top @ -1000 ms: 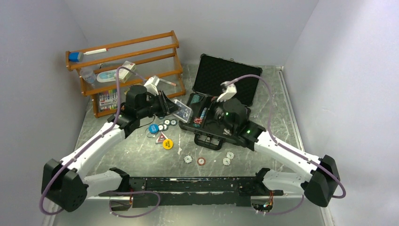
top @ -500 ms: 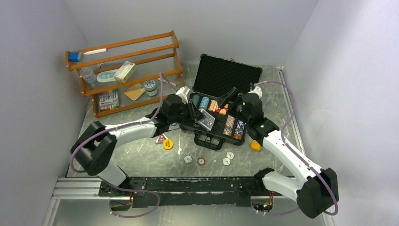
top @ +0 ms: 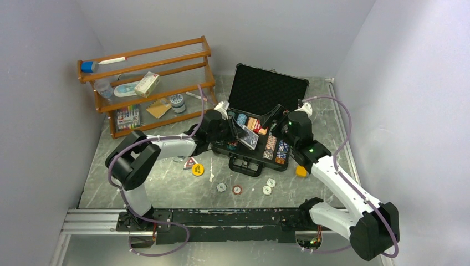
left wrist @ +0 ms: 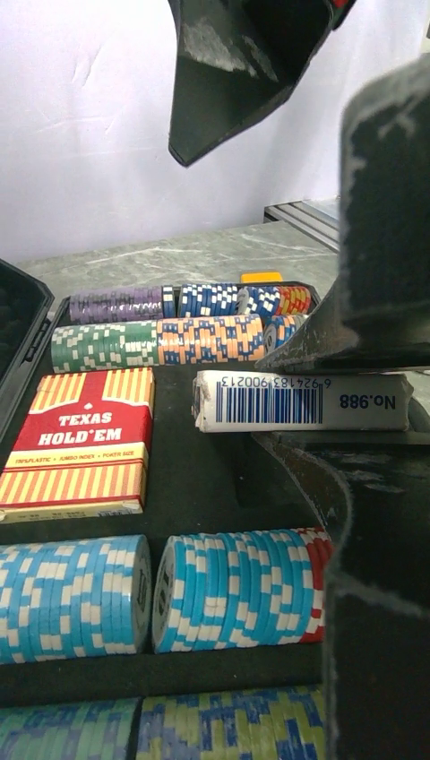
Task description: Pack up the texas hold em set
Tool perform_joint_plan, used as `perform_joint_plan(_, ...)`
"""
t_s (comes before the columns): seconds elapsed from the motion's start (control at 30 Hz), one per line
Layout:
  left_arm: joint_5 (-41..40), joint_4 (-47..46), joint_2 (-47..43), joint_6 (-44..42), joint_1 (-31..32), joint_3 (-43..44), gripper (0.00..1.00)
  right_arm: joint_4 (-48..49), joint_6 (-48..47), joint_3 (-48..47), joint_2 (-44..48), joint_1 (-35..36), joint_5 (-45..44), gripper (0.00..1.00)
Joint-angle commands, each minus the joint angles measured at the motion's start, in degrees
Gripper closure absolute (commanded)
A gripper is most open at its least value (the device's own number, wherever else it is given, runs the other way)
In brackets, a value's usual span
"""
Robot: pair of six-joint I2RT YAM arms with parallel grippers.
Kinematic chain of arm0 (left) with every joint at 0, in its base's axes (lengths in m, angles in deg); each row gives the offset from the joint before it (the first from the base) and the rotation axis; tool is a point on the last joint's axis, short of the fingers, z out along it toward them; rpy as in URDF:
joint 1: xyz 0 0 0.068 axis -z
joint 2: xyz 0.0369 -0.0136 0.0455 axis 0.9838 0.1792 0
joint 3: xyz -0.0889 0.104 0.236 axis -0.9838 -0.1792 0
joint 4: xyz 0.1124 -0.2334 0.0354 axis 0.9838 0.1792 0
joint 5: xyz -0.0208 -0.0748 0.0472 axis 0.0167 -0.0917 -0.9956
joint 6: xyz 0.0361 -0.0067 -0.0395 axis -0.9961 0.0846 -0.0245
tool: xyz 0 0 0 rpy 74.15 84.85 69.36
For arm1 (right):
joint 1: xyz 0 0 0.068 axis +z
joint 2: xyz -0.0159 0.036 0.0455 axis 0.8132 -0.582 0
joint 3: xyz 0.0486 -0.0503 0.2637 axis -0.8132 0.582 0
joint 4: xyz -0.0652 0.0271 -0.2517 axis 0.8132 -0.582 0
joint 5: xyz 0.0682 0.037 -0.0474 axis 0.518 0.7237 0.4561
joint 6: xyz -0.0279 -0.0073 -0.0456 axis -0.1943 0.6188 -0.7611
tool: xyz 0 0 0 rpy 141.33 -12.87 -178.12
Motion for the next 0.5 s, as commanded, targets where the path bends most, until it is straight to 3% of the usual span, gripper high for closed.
perform_joint_plan(0.0, 1.9, -4.6, 0.9, 1.3, 0.6, 2.8, 0.93, 0.3, -1.6, 1.1, -1.6, -0.8, -1.6, 0.10)
perform_joint_plan(0.3, 4.7, -6.7, 5.7, 5.6, 4.0, 2.3, 0.93, 1.2, -2.0, 1.9, -2.9, -1.5, -0.5, 0.10)
perform_joint_plan(0.47, -1.9, -0.7, 3.3, 5.2, 5.4, 1.3, 0.93, 0.9, -1.8, 2.2, -2.4, -1.8, -1.1, 0.11)
